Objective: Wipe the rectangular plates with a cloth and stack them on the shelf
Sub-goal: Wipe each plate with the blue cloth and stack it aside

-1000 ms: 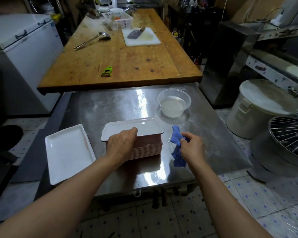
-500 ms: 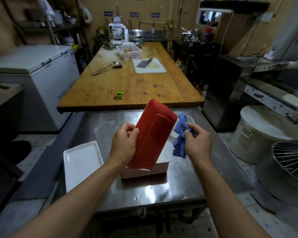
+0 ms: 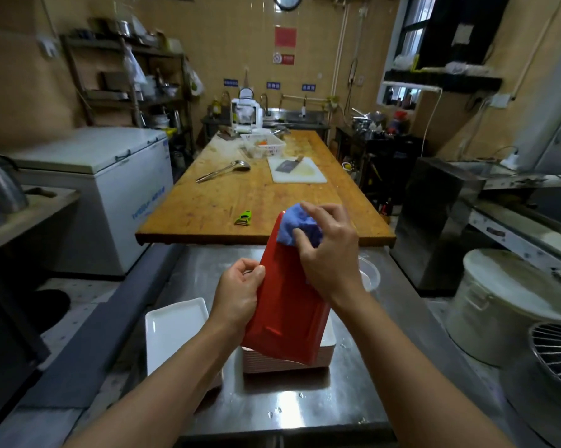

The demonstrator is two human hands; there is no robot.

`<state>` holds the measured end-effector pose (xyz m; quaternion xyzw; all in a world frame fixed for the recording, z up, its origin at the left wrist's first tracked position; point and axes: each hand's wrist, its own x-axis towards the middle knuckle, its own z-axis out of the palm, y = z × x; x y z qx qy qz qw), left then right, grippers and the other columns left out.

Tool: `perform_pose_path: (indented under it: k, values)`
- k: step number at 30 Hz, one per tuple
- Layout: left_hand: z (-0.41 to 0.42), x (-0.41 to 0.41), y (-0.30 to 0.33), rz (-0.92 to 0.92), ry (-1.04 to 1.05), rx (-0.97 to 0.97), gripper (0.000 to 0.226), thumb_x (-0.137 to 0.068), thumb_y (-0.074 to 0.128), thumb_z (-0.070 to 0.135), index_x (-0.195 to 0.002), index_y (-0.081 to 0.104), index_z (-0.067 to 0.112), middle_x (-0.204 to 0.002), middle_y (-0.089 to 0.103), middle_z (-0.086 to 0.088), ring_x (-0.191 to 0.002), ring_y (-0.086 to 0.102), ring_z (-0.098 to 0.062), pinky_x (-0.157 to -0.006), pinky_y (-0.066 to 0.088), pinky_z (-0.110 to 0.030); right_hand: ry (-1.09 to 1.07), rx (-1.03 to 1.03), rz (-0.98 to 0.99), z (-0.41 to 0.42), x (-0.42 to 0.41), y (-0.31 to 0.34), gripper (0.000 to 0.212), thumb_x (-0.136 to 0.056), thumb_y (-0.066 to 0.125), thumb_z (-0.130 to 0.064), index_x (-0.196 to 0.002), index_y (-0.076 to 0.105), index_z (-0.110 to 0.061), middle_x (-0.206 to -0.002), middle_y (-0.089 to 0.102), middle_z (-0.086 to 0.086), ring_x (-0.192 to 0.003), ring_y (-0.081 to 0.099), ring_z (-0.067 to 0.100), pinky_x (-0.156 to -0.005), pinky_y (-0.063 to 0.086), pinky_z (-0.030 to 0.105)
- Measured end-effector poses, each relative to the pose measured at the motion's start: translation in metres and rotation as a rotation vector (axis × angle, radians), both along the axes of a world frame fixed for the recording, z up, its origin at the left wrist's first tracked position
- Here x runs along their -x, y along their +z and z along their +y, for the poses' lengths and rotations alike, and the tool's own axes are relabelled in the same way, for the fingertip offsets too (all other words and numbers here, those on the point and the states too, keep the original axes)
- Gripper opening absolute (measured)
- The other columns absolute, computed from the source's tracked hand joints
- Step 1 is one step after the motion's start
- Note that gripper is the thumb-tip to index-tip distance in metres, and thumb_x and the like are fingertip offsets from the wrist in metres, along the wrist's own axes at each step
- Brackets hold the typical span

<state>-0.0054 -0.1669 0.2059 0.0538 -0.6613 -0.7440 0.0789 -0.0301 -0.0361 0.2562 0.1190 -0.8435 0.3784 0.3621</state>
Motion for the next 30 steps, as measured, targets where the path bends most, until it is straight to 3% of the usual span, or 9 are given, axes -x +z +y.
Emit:
perform_pose_path:
  k: [3,6,9,12,16,21,26,30]
  values:
    - [-0.001,-0.002,0.005,0.032,0.006,0.061,0.017,-0.095,0.05,0.007,-0.079,0.056,0.012,-0.063,0.064,-0.002,-0.055,0.056,-0.013,-0.06,0.047,-0.029,-0.074,-0.216,0.065,-0.014,0.008,-0.002,0.033,-0.08,0.056,-0.027,-0.111,0.068,-0.022,-0.109,0.058,0.006,-0.101,0.045,0.027,-0.079,0.042,0.035]
    - [0.0,-0.005,0.008,0.058,0.022,0.082,0.015,-0.094,0.051,0.008,-0.081,0.057,0.011,-0.067,0.065,-0.007,-0.059,0.058,-0.018,-0.062,0.048,-0.033,-0.053,-0.293,0.067,-0.02,0.014,-0.004,0.04,-0.083,0.041,-0.034,-0.112,0.067,-0.023,-0.121,0.057,0.004,-0.119,0.038,0.026,-0.091,0.029,0.037]
    - [0.001,-0.005,0.011,0.066,0.056,0.105,0.014,-0.094,0.052,0.01,-0.081,0.058,0.011,-0.07,0.066,-0.01,-0.063,0.06,-0.02,-0.065,0.051,-0.038,0.053,-0.323,0.043,-0.022,0.018,-0.005,0.044,-0.087,0.038,-0.032,-0.119,0.065,-0.016,-0.126,0.057,0.008,-0.123,0.047,0.03,-0.096,0.038,0.042]
    - [0.002,-0.009,0.011,0.04,0.085,0.045,0.016,-0.094,0.051,0.007,-0.08,0.058,0.012,-0.069,0.065,-0.009,-0.061,0.057,-0.019,-0.063,0.049,-0.034,0.074,-0.359,0.043,-0.015,0.017,-0.004,0.046,-0.091,0.035,-0.035,-0.125,0.06,-0.018,-0.125,0.058,0.006,-0.118,0.05,0.025,-0.095,0.038,0.038]
    - [0.0,-0.016,0.013,0.031,0.122,-0.02,0.016,-0.094,0.051,0.006,-0.081,0.058,0.013,-0.064,0.064,-0.004,-0.053,0.058,-0.011,-0.059,0.05,-0.03,0.018,-0.219,-0.08,0.012,0.017,-0.015,0.049,-0.096,0.03,-0.036,-0.136,0.048,-0.015,-0.133,0.054,0.005,-0.124,0.045,0.02,-0.103,0.028,0.03]
    - [0.002,-0.022,0.022,0.022,0.108,-0.091,0.016,-0.095,0.049,0.007,-0.082,0.058,0.01,-0.069,0.064,-0.009,-0.063,0.059,-0.022,-0.07,0.053,-0.043,-0.003,0.084,-0.286,0.024,0.016,-0.016,0.042,-0.102,0.032,-0.026,-0.142,0.04,-0.012,-0.14,0.044,0.008,-0.129,0.039,0.017,-0.094,0.021,0.013]
    - [0.005,-0.015,0.023,-0.043,0.13,-0.244,0.019,-0.095,0.048,0.007,-0.08,0.058,0.012,-0.074,0.063,-0.012,-0.066,0.06,-0.023,-0.074,0.054,-0.044,-0.073,0.065,-0.3,0.008,0.011,-0.016,0.05,-0.102,0.032,-0.028,-0.149,0.021,-0.019,-0.151,0.025,0.008,-0.134,0.033,0.022,-0.104,0.031,0.031]
    - [0.007,-0.004,0.025,-0.074,0.198,-0.392,0.02,-0.095,0.049,0.006,-0.077,0.056,0.012,-0.072,0.06,-0.009,-0.063,0.058,-0.019,-0.071,0.052,-0.037,-0.079,0.012,-0.327,0.001,-0.01,-0.038,0.053,-0.1,0.03,-0.03,-0.15,0.014,-0.026,-0.147,0.03,0.002,-0.122,0.046,0.022,-0.092,0.045,0.041]
